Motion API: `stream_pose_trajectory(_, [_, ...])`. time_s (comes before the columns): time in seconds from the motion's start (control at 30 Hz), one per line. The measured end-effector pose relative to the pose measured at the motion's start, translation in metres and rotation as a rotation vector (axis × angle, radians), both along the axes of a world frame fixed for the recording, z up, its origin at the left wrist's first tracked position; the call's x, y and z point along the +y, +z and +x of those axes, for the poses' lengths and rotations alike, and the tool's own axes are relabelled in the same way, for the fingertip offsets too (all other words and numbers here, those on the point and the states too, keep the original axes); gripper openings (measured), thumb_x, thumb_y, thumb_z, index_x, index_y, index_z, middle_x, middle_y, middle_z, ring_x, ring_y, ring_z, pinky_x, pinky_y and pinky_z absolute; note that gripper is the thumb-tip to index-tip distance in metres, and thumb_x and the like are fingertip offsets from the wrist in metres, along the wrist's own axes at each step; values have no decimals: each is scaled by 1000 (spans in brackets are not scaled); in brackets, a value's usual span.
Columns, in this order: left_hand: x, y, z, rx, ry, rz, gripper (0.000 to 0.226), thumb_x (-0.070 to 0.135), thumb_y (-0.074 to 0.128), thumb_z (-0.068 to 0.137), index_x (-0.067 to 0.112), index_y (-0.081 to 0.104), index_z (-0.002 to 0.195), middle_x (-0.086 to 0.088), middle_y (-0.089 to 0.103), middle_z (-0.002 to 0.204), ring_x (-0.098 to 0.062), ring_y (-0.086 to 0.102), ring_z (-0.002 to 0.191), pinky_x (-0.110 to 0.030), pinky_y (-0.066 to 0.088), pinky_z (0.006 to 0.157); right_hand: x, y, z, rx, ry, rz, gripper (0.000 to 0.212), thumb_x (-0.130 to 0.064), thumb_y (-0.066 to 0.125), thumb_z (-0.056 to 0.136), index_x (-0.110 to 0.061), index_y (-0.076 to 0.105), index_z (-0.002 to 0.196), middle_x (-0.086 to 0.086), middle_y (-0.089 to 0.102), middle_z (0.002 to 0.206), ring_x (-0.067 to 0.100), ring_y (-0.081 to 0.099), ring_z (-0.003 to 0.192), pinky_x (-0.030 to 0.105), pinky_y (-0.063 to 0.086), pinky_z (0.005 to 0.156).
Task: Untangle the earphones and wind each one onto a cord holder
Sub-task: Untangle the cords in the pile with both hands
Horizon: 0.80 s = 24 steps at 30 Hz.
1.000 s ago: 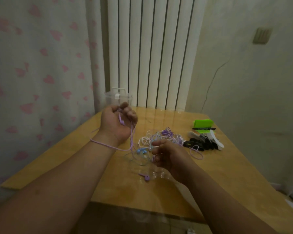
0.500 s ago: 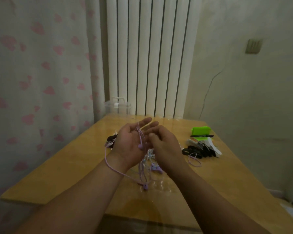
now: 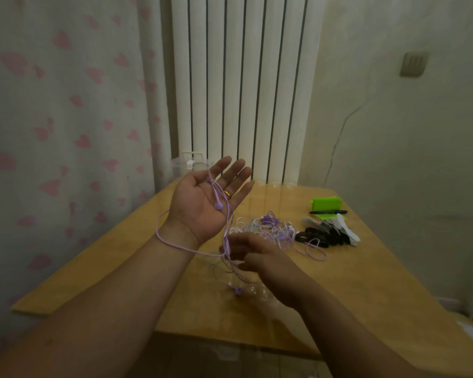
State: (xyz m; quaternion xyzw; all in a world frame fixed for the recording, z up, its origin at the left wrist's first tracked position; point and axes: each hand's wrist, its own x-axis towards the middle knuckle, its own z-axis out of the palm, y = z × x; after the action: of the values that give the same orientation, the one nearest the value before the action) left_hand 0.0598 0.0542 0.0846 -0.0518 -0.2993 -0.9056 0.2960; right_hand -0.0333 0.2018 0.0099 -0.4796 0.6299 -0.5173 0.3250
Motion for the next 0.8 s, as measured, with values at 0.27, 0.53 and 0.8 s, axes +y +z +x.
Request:
stream_pose_trajectory(0.27, [-3, 0, 6, -6, 111, 87, 45, 30, 32, 106, 2, 65, 116, -22, 72, 121, -42, 73, 108, -55, 54, 102, 8, -6, 13, 30, -18, -97, 32, -34, 72, 98, -19, 60, 124, 6, 73, 112, 18, 75, 99, 29, 59, 83])
stream_pose_trajectory(0.53, [-15, -32, 15, -171, 202, 140, 39, 26, 35, 105, 3, 64, 117, -19, 74, 110, -36, 74, 101, -51, 54, 103, 9, 4, -1, 225, -39, -20, 30, -35, 43, 111, -27, 71, 116, -4, 77, 107, 10, 72, 97, 28, 56, 85])
stream_pose_trajectory(0.8, [-4, -53, 29, -756, 144, -552, 32, 13, 46, 102, 6, 66, 125, -14, 74, 118, -21, 66, 81, -27, 47, 56, 13, 40, -33, -51, -319, -183, 32, -19, 46, 109, -27, 76, 117, 4, 76, 109, 26, 67, 110, 44, 54, 101])
